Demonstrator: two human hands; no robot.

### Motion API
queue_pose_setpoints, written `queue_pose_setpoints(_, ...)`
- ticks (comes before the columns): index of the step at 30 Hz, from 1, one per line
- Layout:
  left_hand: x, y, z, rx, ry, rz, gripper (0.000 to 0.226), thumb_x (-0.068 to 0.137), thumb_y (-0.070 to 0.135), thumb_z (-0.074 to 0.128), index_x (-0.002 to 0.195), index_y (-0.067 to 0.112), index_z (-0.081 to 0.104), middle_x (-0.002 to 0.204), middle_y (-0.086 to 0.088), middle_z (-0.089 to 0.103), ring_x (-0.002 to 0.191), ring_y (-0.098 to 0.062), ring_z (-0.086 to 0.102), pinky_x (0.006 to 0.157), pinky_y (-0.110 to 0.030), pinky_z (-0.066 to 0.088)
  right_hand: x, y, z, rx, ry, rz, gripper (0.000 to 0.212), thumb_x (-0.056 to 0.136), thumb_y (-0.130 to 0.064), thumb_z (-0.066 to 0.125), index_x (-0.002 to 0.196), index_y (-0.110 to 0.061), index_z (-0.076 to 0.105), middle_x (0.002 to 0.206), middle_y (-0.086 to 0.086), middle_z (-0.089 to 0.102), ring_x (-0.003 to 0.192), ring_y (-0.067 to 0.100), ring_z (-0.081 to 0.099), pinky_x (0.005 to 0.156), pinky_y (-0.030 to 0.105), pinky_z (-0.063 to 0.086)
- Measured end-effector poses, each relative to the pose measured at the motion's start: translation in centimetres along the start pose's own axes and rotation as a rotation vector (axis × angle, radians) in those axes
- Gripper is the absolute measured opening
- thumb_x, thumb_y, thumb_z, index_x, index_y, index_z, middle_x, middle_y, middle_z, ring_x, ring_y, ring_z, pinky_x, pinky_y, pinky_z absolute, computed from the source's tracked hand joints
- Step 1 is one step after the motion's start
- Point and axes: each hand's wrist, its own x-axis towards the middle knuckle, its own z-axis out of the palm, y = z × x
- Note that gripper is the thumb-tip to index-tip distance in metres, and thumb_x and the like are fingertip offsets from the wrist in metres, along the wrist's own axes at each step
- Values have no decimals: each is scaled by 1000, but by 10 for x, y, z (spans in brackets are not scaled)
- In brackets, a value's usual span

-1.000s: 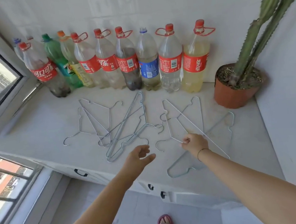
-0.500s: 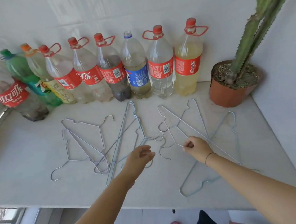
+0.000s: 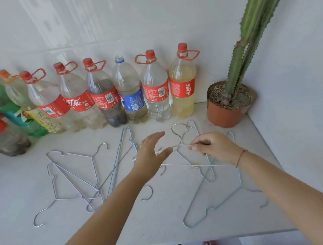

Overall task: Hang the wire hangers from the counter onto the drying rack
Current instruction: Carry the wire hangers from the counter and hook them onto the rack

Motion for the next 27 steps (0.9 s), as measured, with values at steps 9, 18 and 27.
queue_pose_setpoints(9,8,23,14,-266,-118,-134,12,90,19,60,86,20,71,63,2,60,54,-12,51,65,-23,45,-8,6,-26,77,273,-24,10,85,-12,64,91,-17,69,87,-5,67,71,-9,56,70,4,43)
queue_pose_setpoints(18,10,0,31,-343,8,-296,15,93,13,54,94,9,68,65,-2,58,44,-8,46,53,-24,48,-62,135,-22,-99,384,574,14,80,-24,66,84,-11,66,88,4,67,86,22,61,77,31,46)
queue_pose_setpoints(27,6,-1,45,-411,12,-372,15,94,11,51,94,8,66,68,-5,59,52,-15,49,49,-17,46,-62,158,3,-436,308,859,20,78,-40,62,79,-21,67,84,-1,68,89,23,63,76,28,42)
